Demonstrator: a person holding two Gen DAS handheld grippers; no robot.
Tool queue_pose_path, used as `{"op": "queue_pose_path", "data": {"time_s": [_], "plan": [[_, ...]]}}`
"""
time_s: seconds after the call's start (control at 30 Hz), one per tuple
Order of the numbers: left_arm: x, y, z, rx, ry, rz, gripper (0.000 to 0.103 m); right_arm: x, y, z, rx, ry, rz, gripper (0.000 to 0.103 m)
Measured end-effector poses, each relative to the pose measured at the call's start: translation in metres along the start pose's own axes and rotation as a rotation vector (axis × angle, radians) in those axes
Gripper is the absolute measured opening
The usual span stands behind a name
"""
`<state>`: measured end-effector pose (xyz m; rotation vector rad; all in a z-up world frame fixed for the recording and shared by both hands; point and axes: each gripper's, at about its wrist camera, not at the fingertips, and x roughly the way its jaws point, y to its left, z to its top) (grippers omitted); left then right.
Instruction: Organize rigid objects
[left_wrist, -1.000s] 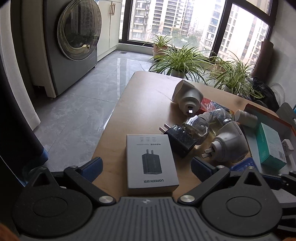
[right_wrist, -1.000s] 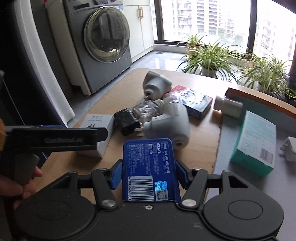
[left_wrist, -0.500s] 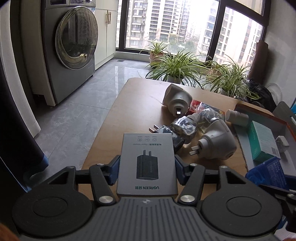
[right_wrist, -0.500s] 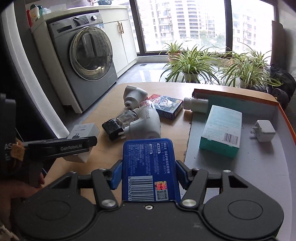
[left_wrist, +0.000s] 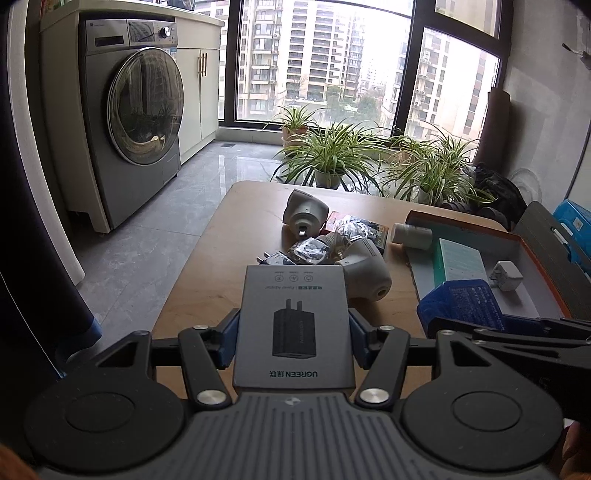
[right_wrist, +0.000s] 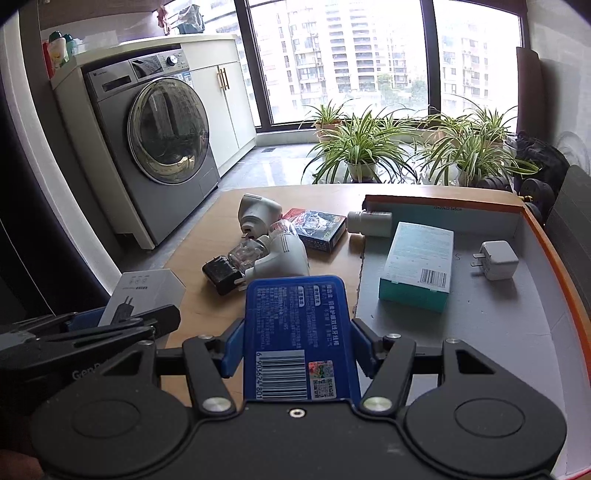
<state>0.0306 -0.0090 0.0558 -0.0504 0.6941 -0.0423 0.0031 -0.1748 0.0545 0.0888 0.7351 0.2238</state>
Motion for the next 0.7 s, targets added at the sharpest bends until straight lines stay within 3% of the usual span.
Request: {"op": "queue_pose_path", "data": {"time_s": [0.7], "plan": [[-0.003,-0.04,-0.003,0.048,-0.012,-0.056,0.059,-0.03,-0.033,-0.008,0.052,-0.03,-0.066,0.072]]}}
